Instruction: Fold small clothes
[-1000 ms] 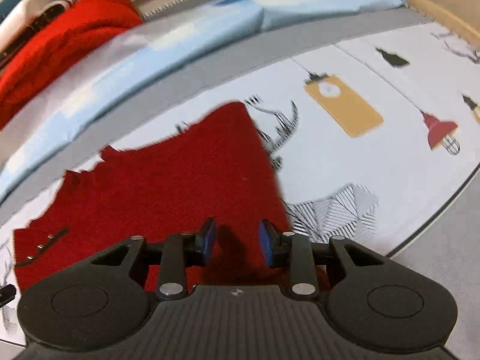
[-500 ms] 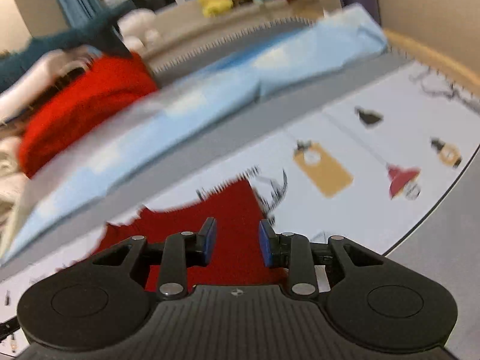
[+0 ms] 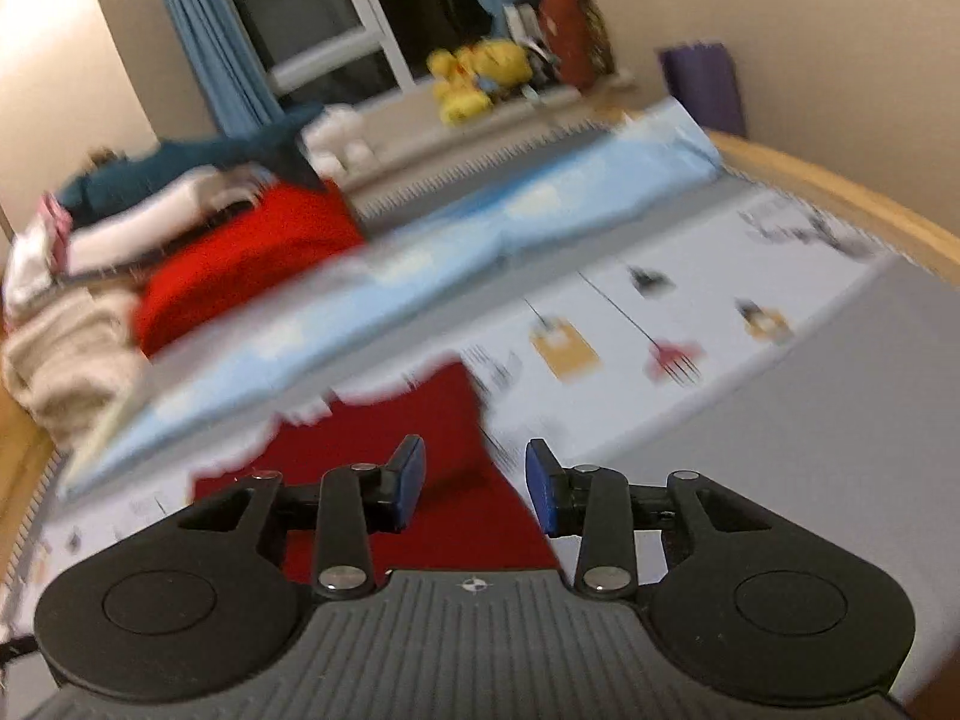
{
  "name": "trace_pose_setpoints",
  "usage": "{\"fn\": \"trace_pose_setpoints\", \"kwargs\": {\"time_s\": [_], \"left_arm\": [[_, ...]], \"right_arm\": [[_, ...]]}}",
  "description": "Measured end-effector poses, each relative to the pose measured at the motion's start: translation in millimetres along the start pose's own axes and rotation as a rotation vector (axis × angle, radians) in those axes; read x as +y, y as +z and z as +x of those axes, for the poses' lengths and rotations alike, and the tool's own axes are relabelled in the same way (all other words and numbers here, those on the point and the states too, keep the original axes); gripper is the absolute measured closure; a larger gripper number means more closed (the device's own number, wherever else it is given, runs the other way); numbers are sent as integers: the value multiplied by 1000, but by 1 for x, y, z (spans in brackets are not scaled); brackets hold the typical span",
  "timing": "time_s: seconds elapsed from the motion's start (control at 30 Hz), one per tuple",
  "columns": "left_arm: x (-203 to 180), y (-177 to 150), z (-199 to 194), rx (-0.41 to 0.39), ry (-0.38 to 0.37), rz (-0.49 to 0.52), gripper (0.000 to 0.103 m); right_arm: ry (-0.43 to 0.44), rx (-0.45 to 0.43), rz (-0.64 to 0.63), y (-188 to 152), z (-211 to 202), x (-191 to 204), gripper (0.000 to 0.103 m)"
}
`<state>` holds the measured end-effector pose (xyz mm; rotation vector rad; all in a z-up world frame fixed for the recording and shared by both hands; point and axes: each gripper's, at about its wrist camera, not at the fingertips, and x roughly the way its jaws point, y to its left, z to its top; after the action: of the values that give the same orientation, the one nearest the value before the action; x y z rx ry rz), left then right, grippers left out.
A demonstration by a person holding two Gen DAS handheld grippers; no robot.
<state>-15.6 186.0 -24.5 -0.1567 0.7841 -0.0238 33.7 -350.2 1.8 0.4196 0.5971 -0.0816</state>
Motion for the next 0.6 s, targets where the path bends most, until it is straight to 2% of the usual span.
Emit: {"fn": "trace_pose_setpoints", "kwargs": {"time_s": [0.07, 0.17, 0.27, 0.33, 0.5, 0.6], "left_arm": [[6, -24, 8, 38, 5, -13, 81], [18, -55, 32, 177, 45, -53, 81], [24, -71, 44, 238, 66, -41, 81], [29, -77, 46, 261, 63, -39, 80], [46, -86, 51, 323, 21, -126, 73], [50, -92, 58, 372, 19, -154, 72]], "right_arm": [[-40, 67, 19, -24, 10, -19, 64], [-64, 178, 41, -52, 25, -39, 64], [-62, 271, 82, -69, 37, -50, 64], [-85, 299, 82, -77, 43, -55, 64], [-121, 368, 112, -95, 58, -66, 64], [-135, 404, 102, -104, 68, -66, 64]]}}
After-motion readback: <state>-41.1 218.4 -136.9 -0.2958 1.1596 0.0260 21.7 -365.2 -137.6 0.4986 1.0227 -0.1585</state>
